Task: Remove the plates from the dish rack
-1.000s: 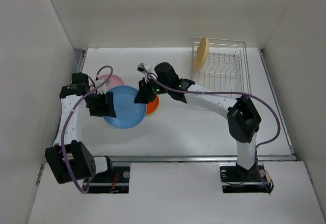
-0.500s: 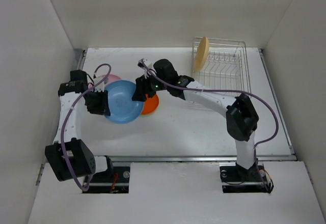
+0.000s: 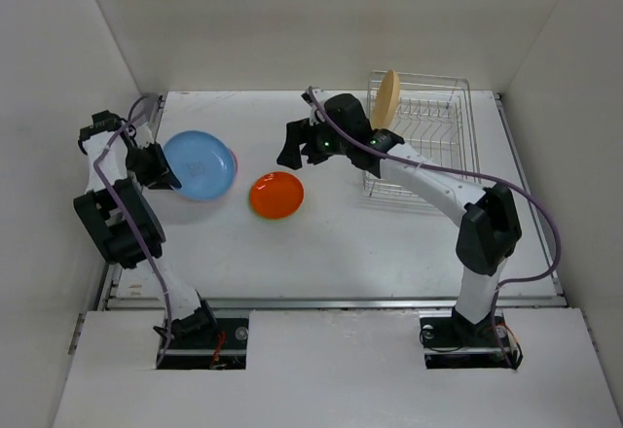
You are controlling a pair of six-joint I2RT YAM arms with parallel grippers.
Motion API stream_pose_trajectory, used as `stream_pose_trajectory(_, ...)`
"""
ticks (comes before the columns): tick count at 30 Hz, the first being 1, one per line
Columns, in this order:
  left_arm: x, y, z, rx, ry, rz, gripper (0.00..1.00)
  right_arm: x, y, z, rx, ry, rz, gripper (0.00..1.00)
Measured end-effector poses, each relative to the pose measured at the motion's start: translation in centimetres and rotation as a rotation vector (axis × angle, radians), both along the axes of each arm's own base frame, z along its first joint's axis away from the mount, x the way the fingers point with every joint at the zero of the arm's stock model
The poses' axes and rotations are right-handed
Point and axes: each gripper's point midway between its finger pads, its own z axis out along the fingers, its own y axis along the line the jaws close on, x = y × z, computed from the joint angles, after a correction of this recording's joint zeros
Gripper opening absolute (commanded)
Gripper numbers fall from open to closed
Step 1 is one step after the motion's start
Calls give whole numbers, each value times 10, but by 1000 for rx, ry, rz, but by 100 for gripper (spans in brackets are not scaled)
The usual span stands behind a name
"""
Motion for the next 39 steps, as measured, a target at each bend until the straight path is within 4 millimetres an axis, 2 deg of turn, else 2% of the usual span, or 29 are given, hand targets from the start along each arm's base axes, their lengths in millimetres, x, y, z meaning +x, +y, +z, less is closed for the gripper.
stream_pose_trajectory(6,14,5,-43,-141,121,90,0,-11,-6,-6,-16,13,1,89)
stream_pose_trajectory(10,20,9,-51,-148,144,120,46,-15,-9,-19,-39,39,2,89)
stream_pose_trajectory(11,22,10,-51,-145,141,121,62,-15,-10,-21,-43,43,1,90)
stream_pose_trajectory(12,22,11,-50,-138,136,113,66,-16,-10,-23,-45,46,2,90)
stream_pose_trajectory(15,22,11,-47,-124,140,97,71,-17,-11,-25,-49,51,2,90)
stream_pose_trajectory(22,16,9,-49,-45,173,26,74,-15,-21,-19,-70,36,-41,91)
stream_pose_trajectory(24,14,10,-51,-22,182,14,74,-11,-30,-13,-85,19,-89,99)
stream_pose_trajectory(27,13,9,-46,6,172,-2,74,4,-61,5,-116,-17,-228,99)
stream_pose_trajectory(29,9,9,-36,30,140,-5,74,26,-93,21,-135,-43,-366,99)
stream_pose_trajectory(31,2,9,-18,62,100,-6,74,56,-135,42,-152,-75,-535,99)
stream_pose_trajectory(35,-13,5,30,143,-43,-9,75,113,-227,83,-183,-159,-880,99)
stream_pose_trajectory(37,-18,4,50,179,-104,-10,75,136,-261,94,-199,-190,-1006,99)
stream_pose_trajectory(39,-24,3,62,202,-142,-16,75,159,-281,94,-219,-204,-1093,99)
